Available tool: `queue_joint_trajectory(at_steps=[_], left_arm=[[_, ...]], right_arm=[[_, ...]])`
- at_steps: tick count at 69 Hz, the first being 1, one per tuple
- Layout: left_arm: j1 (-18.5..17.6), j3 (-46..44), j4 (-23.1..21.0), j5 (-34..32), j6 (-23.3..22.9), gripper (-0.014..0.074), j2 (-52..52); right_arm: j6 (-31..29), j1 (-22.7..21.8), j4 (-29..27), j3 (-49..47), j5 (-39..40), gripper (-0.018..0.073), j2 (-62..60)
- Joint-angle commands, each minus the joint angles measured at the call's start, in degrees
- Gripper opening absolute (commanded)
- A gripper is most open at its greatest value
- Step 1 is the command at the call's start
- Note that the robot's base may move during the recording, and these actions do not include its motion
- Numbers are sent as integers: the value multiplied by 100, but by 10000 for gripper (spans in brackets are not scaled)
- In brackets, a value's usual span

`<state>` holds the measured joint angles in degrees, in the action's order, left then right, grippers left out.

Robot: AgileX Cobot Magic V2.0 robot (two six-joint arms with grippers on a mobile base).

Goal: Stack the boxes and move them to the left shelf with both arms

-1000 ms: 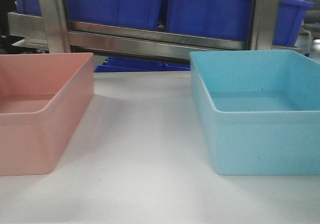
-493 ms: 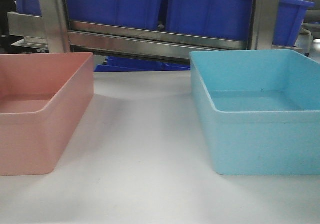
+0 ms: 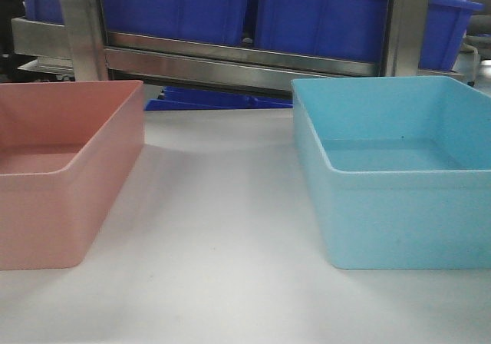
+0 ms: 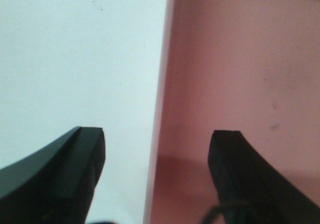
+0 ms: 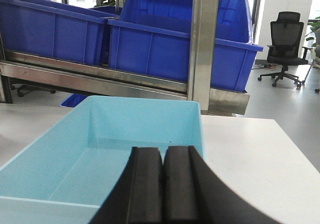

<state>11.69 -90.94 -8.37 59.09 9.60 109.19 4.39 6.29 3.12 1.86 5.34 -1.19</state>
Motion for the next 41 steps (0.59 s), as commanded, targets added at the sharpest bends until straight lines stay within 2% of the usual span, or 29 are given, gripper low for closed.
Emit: queue_joint_trajectory(at_steps=[1,6,13,31,41], left_arm=[[8,-293,-104,-137,25,356,-21],[8,-387,-104,-180,25,348,197],[8,-560,-93,-180,25,284,460],[8,-625,-66,-70,25,-17,639],[-15,-629,-54,-25,25,-7,615]], right_arm=[[-7,-24,16,-122,483,49,-59],[-7,-24,16,-122,483,49,-59],[-7,-24,16,-122,483,49,-59],[-7,-24,16,-122,483,49,-59],[-7,-24,16,-122,483,49,-59]])
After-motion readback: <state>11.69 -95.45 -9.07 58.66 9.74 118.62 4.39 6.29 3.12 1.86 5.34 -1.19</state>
